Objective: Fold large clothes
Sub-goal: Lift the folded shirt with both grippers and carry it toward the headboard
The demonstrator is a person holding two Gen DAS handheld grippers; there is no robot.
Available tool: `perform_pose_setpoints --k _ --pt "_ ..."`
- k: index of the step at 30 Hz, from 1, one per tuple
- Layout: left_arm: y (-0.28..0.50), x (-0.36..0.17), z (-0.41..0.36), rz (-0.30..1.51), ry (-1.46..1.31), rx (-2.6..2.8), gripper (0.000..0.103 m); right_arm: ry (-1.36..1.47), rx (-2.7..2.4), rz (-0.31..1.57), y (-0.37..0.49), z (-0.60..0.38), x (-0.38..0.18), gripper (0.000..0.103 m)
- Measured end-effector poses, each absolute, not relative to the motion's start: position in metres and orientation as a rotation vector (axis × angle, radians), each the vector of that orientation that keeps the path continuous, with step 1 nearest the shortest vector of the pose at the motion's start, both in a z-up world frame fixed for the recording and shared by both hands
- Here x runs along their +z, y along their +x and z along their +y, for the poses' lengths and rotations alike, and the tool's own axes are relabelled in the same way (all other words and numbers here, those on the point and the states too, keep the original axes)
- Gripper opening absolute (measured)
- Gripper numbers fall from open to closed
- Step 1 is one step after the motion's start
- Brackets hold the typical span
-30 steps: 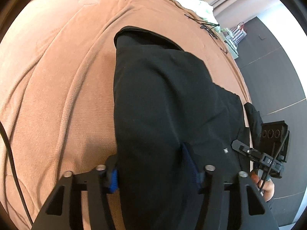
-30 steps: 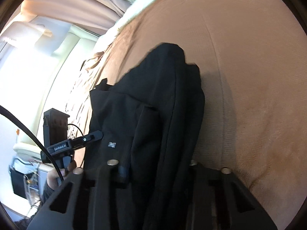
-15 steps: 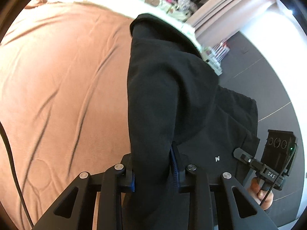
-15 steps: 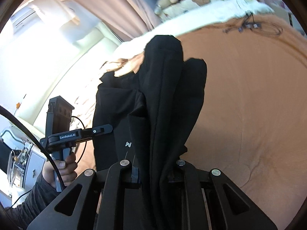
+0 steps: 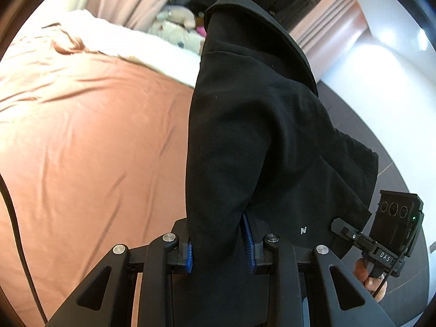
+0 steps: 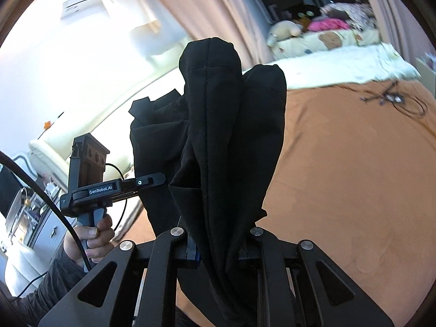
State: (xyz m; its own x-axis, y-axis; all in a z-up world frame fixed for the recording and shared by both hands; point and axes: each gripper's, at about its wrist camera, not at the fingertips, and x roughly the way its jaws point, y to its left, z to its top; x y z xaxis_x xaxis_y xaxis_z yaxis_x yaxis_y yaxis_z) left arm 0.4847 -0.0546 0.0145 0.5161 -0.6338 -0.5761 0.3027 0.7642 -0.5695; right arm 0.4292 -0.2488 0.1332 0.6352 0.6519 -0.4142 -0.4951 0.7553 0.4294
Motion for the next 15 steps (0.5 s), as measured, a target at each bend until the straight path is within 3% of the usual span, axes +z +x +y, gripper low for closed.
perform_pose_setpoints --k 15 --pt "0.417 0.065 0.147 0.699 -0.508 -0.414 0.029 0.172 0.864 0.554 0.417 -0.112 0.165 0.012"
